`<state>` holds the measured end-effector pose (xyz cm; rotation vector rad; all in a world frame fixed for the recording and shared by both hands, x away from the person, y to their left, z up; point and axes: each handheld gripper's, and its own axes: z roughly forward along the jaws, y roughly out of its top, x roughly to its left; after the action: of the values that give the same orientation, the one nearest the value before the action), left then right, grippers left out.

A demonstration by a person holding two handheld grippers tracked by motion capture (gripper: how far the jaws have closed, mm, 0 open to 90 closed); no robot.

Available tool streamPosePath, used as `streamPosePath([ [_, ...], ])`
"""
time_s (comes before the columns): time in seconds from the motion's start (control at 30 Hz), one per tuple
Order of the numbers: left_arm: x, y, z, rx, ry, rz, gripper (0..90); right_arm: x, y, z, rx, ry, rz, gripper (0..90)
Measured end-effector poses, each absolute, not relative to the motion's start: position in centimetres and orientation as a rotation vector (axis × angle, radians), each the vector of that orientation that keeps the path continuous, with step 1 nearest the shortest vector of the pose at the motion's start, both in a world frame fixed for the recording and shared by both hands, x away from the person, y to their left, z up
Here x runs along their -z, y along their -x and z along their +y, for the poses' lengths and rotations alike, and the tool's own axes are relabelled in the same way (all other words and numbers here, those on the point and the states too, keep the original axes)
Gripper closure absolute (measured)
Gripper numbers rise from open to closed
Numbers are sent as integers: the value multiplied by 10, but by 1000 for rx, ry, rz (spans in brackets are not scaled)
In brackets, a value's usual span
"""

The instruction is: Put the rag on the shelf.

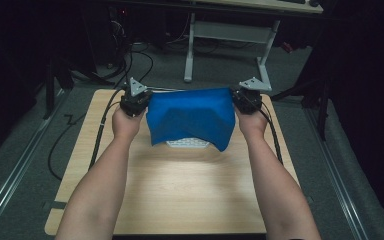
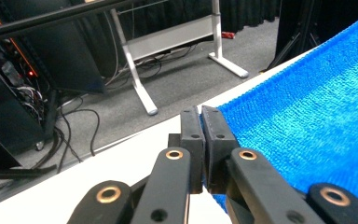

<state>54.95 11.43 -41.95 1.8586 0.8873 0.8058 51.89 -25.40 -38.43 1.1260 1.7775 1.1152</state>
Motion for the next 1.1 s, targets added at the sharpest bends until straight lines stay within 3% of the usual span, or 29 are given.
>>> streamPosePath([
  [0.63,481,-532,111,-670,-1897,971,886,450,-507,-263,-1124,-1231,1846,885],
  [1.1,497,-529,111,-615,-1918,997,882,469,-504,-265,-1145,-1276,1850,884],
])
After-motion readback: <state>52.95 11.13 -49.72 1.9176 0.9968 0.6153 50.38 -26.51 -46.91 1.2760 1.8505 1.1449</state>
